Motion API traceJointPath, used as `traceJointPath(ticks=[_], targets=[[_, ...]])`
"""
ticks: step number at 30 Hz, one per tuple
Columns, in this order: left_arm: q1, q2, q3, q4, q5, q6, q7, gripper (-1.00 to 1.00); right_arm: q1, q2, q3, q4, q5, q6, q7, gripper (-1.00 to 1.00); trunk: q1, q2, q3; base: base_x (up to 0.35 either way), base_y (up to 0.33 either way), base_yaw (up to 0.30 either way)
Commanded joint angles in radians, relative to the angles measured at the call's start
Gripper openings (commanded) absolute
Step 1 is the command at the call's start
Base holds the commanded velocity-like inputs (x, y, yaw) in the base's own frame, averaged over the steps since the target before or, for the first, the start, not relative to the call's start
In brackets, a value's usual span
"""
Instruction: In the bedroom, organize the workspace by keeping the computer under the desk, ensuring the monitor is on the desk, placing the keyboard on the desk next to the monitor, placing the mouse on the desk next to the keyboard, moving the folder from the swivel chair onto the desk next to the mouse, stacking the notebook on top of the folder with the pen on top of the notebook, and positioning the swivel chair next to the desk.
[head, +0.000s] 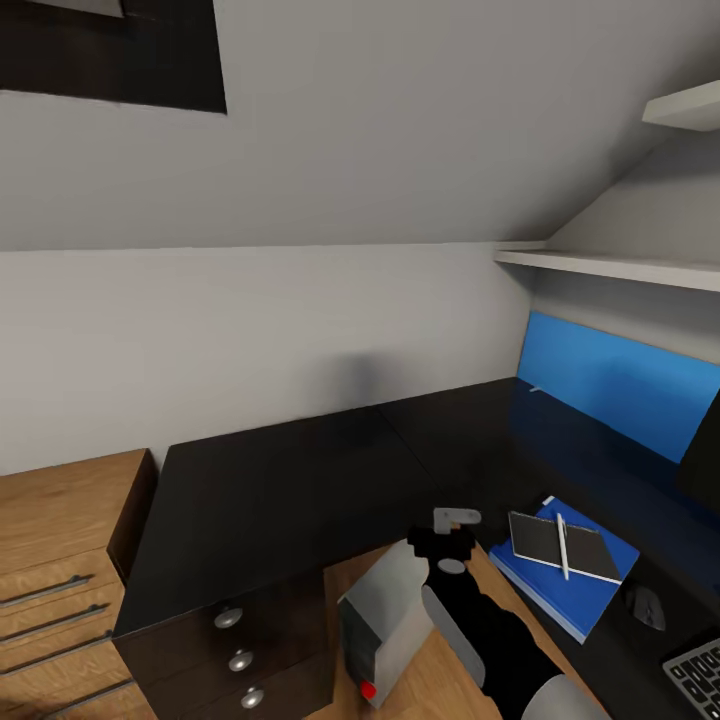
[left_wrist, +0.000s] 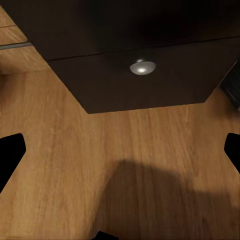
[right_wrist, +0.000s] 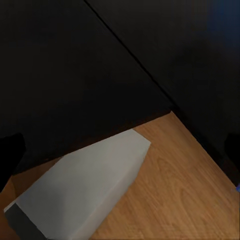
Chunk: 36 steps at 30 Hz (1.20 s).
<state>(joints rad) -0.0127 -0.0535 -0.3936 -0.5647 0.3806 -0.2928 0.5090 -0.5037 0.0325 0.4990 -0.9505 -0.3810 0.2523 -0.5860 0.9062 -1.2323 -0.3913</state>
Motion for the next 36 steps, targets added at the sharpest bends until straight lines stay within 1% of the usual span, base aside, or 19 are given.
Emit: traceJointPath(ticks=[1,6,10,11,14,20,23,24,26,27,31,32,36], targets=[[-0.001,0.001,-0.007,0.0,0.011,-0.006,0.006,1.0,-0.001,0.0,0.004,-0.001,-0.004,0.003,-0.008,1.0,0.0,-0.001,-0.001,0.0,0.0,0.013],[-0.001,0.004,0.004,0.0,0.011,-0.006,0.006,1.0,-0.001,-0.001,0.005,-0.001,-0.001,-0.002,-0.009,1.0,0.0,-0.001,-0.001,0.0,0.0,0.007],[-0.001,0.005,0.015,0.0,0.011,-0.006,0.004,1.0,-0.001,0.0,0.007,0.003,0.0,-0.022,-0.008,1.0,0.0,-0.001,-0.001,0.0,0.0,0.077],[-0.001,0.006,0.02,0.0,0.011,-0.006,0.003,1.0,-0.001,0.001,0.007,0.009,0.0,-0.034,-0.008,1.0,0.0,-0.001,-0.001,0.0,0.0,0.253],[-0.001,0.006,0.02,0.0,0.011,-0.006,0.003,1.0,-0.001,0.001,0.008,0.011,0.0,-0.036,-0.008,1.0,0.0,-0.001,-0.001,-0.037,-0.032,0.261],[-0.001,0.006,0.021,0.0,0.011,-0.004,0.0,1.0,-0.001,0.002,0.008,0.029,0.0,-0.039,-0.007,1.0,0.0,-0.001,-0.001,-0.203,-0.142,0.272],[-0.001,0.007,0.021,0.0,0.011,-0.001,0.0,1.0,-0.001,0.008,0.012,0.074,0.0,-0.073,-0.006,1.0,0.0,-0.001,-0.001,-0.272,-0.172,0.276],[-0.001,0.009,0.021,0.001,0.011,0.0,0.0,1.0,-0.001,0.014,0.014,0.1,0.0,-0.101,-0.006,1.0,0.0,-0.001,-0.001,-0.28,-0.175,0.276],[-0.001,0.011,0.023,0.001,0.012,0.0,0.0,1.0,-0.001,0.023,0.015,0.127,0.001,-0.131,-0.005,1.0,0.0,-0.001,-0.001,-0.282,-0.177,0.276],[-0.001,0.017,0.038,0.001,0.013,0.001,0.0,1.0,-0.001,0.046,0.015,0.184,0.004,-0.187,-0.005,1.0,0.0,-0.001,-0.001,-0.286,-0.186,0.276],[-0.001,0.02,0.057,0.001,0.015,0.004,0.0,1.0,-0.001,0.054,0.015,0.225,0.004,-0.211,-0.005,1.0,0.0,-0.001,-0.001,-0.287,-0.193,0.276],[-0.001,0.02,0.064,0.001,0.016,0.005,0.0,1.0,-0.001,0.057,0.015,0.251,0.004,-0.227,-0.005,1.0,0.0,-0.001,-0.001,-0.286,-0.201,0.276],[0.0,0.021,0.072,0.001,0.016,0.005,0.0,1.0,-0.001,0.064,0.014,0.323,0.002,-0.275,-0.003,1.0,0.0,-0.001,-0.001,-0.284,-0.199,0.277]])
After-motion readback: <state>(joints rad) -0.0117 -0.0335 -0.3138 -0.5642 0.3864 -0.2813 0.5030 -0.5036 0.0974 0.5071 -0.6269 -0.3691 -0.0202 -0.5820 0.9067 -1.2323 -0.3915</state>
